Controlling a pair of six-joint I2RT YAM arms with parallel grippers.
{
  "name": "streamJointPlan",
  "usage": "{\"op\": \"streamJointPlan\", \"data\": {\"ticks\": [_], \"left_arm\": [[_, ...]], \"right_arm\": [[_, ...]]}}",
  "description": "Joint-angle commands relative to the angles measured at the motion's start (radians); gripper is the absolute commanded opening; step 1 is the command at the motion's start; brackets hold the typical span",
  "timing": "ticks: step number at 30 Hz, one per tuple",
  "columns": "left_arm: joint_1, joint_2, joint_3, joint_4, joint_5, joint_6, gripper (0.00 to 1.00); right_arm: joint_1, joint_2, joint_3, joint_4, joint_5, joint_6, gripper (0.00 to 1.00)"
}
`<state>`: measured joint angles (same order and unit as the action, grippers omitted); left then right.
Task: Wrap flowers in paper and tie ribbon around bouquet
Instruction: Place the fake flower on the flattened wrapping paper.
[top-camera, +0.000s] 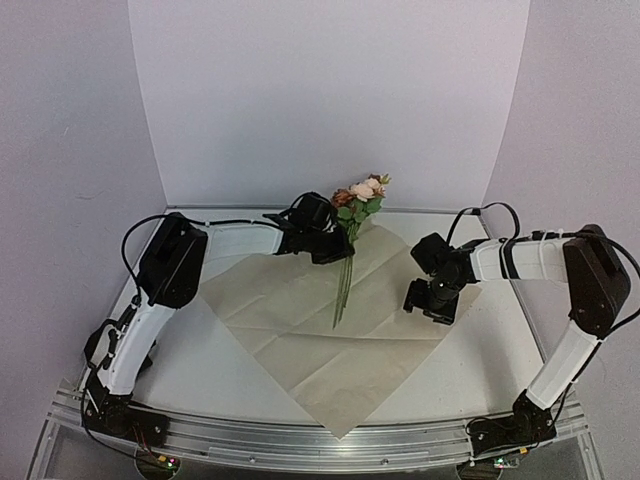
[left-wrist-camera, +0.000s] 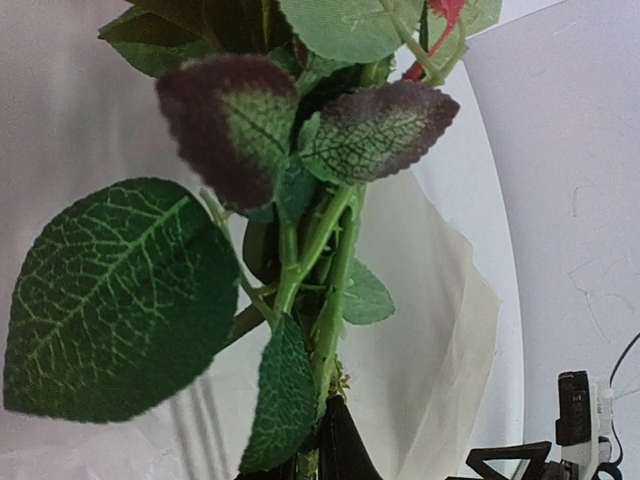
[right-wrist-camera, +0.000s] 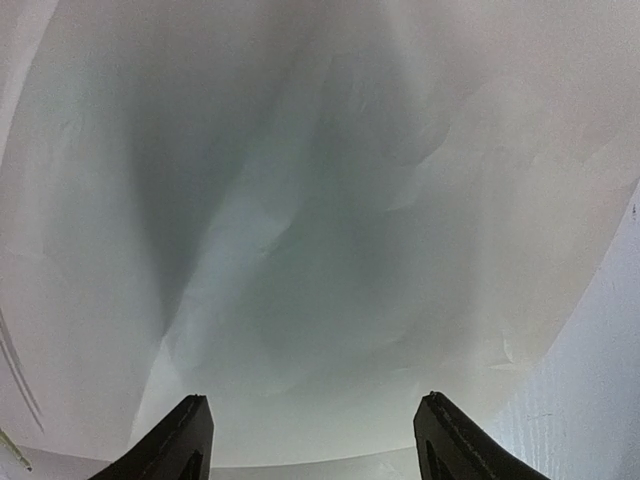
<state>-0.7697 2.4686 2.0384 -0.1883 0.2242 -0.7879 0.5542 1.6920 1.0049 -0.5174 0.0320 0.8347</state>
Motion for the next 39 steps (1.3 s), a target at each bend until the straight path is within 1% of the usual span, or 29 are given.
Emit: {"op": "streamJointPlan", "data": {"ticks": [1,4,8,11,17,23,25,28,29,30,31,34,37,39], "left_arm": [[0.006,0.075,0.172,-0.028,-0.075,-0.030,0.00],[0.010,0.112,0.212,-0.051,-0.087,-0.041,0.00],[0.012,0.116,0.176,-0.044,-0.122,-0.062,0.00],[0.021,0.119,0.142,-0.020,-0.102,-0.060,0.00],[0.032,0.133,0.149,-0.014,-0.063,-0.025,0.00],[0.032,0.118,0.117,-0.016,-0.069,-0.044,0.00],[0.033,0.125,0.123,-0.022,-0.069,-0.045,0.02],[0.033,0.136,0.135,-0.028,-0.063,-0.043,0.08],[0.033,0.138,0.137,-0.028,-0.060,-0.042,0.13],[0.033,0.136,0.136,-0.028,-0.063,-0.043,0.21],[0.033,0.132,0.132,-0.023,-0.066,-0.044,0.28],[0.032,0.118,0.123,-0.014,-0.077,-0.043,0.39],[0.033,0.098,0.122,-0.009,-0.087,-0.040,0.45],[0.033,0.083,0.119,-0.003,-0.081,-0.042,0.47]], "right_arm": [[-0.012,-0.015,0.036,-0.006,-0.002,-0.020,0.72],[-0.019,-0.013,0.034,-0.005,-0.015,-0.031,0.72],[-0.021,-0.001,0.040,-0.005,-0.021,-0.044,0.72],[-0.021,0.006,0.046,-0.004,-0.024,-0.046,0.72],[-0.022,0.007,0.046,-0.003,-0.023,-0.051,0.72],[-0.021,0.024,0.064,0.005,-0.060,-0.061,0.72],[-0.021,0.025,0.067,0.005,-0.065,-0.060,0.72],[-0.022,0.021,0.067,0.005,-0.067,-0.059,0.72],[-0.022,0.020,0.066,0.005,-0.068,-0.059,0.72],[-0.021,0.018,0.064,0.005,-0.068,-0.059,0.72],[-0.021,0.017,0.062,0.005,-0.070,-0.059,0.72],[-0.022,0.014,0.058,0.004,-0.072,-0.059,0.72],[-0.022,0.005,0.054,0.004,-0.072,-0.061,0.72],[-0.021,-0.003,0.051,0.004,-0.071,-0.062,0.72]]}}
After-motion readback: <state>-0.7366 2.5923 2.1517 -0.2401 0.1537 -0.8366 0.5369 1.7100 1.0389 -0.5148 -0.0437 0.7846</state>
